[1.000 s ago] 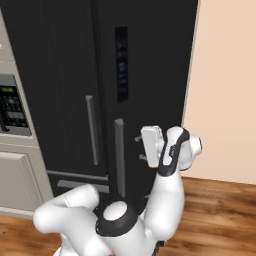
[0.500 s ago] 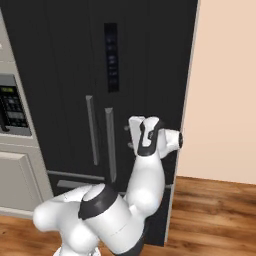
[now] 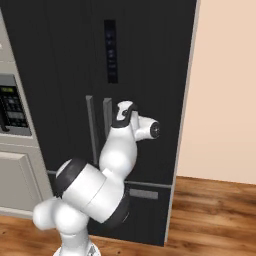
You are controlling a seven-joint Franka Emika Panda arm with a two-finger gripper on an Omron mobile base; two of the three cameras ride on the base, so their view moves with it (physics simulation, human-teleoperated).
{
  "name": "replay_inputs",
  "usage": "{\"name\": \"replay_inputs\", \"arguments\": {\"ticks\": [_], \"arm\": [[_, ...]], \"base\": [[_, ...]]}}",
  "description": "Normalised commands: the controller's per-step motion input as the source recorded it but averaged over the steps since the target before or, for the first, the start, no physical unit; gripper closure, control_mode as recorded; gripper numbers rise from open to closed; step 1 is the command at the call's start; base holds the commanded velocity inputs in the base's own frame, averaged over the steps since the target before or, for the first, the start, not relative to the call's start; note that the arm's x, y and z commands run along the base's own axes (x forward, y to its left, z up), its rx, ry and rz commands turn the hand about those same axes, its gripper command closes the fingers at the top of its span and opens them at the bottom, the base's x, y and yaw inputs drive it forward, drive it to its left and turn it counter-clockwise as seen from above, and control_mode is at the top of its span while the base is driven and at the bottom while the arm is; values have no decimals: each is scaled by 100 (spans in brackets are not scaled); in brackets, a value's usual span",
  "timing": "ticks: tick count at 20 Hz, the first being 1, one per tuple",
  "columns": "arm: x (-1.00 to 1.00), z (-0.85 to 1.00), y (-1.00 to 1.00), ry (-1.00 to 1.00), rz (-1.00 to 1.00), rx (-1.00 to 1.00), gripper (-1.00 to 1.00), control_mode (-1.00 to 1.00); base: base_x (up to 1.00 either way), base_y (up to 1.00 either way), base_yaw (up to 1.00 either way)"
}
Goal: Place the orange in the correct fridge rack based on whether it is a fruit or vegetable. Finally, close the fridge door.
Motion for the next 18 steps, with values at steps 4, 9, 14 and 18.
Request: {"name": "replay_inputs", "arguments": {"ticks": [4,9,14,18], "arm": [[72,26,0,4,-26,0,-100,-100],[71,0,0,0,-21,0,-100,-100],[45,-25,0,0,-24,0,-100,-100],[13,-13,0,-1,-27,-2,-100,-100]], "base": [[0,0,0],[0,0,0],[0,0,0],[0,0,0]]}}
